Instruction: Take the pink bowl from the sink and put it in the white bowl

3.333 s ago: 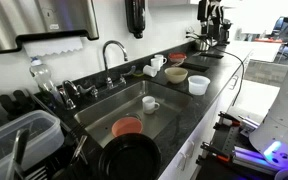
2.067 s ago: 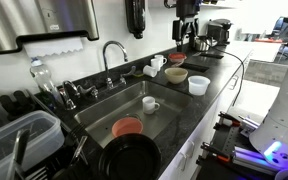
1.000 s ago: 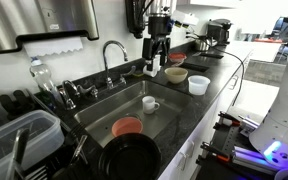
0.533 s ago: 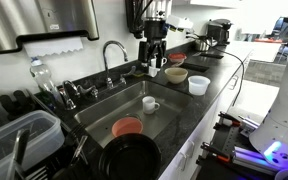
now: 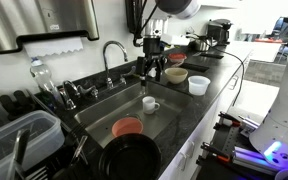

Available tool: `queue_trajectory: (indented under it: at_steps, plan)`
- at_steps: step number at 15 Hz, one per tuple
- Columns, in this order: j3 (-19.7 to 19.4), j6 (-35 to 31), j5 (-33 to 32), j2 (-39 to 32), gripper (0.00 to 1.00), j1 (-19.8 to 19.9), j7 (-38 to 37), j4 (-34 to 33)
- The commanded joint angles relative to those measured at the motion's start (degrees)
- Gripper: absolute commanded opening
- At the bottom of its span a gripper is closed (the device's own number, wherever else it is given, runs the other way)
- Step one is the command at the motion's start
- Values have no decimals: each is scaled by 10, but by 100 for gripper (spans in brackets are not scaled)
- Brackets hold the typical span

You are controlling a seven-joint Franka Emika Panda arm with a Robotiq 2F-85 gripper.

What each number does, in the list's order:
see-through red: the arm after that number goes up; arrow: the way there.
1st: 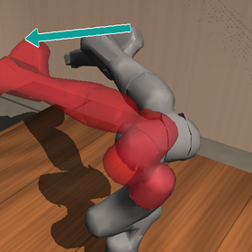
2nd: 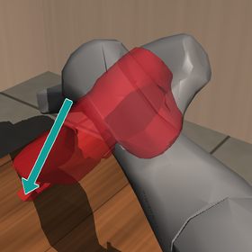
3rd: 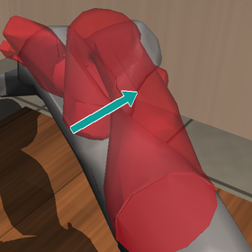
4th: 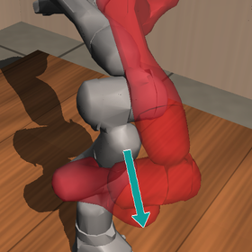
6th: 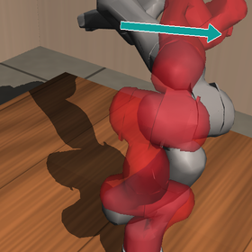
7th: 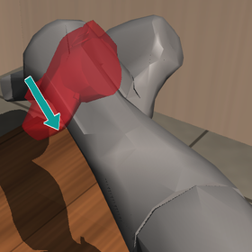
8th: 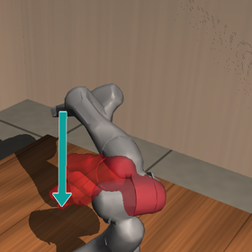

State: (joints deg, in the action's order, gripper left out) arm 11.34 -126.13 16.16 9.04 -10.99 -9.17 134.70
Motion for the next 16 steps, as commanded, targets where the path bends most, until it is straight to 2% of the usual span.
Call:
queue_trajectory:
  at_steps: [1,5,6,16]
  plan:
    - [-2,-50,43,-62,100,-3,2,-11]
    - [-2,-88,43,-134,100,0,-10,-27]
    - [-1,-79,34,-113,100,0,-5,-11]
    - [-2,-88,45,-156,100,2,-11,-32]
